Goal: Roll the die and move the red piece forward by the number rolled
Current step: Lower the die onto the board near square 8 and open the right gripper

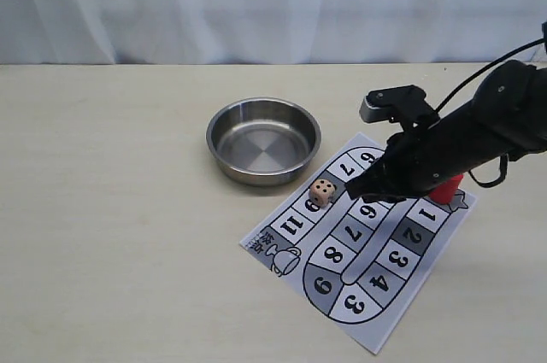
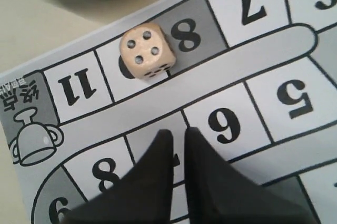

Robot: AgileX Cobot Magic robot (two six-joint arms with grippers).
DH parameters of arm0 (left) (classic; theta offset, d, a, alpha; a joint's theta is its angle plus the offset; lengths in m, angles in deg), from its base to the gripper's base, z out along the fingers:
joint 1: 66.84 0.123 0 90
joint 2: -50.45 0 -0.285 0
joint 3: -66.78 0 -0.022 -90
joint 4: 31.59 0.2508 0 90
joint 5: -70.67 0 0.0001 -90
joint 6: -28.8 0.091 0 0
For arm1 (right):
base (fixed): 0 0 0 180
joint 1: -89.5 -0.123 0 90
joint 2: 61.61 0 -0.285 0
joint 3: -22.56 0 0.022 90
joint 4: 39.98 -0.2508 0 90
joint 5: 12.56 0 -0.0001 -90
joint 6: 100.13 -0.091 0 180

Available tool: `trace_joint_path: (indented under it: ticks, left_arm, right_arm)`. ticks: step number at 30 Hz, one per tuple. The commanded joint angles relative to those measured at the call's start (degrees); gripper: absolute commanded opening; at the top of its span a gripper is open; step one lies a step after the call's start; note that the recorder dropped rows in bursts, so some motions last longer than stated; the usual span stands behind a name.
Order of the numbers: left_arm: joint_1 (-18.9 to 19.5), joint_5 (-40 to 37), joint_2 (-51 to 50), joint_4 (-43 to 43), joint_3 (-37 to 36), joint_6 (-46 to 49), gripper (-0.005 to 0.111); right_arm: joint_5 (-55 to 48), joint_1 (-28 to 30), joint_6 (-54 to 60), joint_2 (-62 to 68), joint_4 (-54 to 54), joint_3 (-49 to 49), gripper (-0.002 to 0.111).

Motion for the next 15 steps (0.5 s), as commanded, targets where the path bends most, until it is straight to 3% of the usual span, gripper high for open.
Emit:
trace_joint_path:
  ticks: [1, 9, 12, 15]
  left_arm:
    - [0.0, 0.7, 0.1, -0.1, 0.3, -0.2, 0.000]
    - [0.0, 0.7, 0.1, -0.1, 0.3, -0.2, 0.000]
    - [0.0, 0.7, 0.1, -0.1, 0.3, -0.2, 0.000]
    - [0.0, 0.7, 0.1, -0.1, 0.3, -0.2, 0.000]
  right_arm:
    - [0.9, 0.0, 6.4, 2.7, -5.5, 0.1, 0.004]
    - [2.2, -1.1, 4.8, 5.6, -8.0, -0.8, 0.004]
    - [2.3, -3.5, 1.7, 6.3, -4.1, -2.1, 0.004]
    - [2.1, -5.7, -9.2, 6.7, 6.2, -3.7, 0.004]
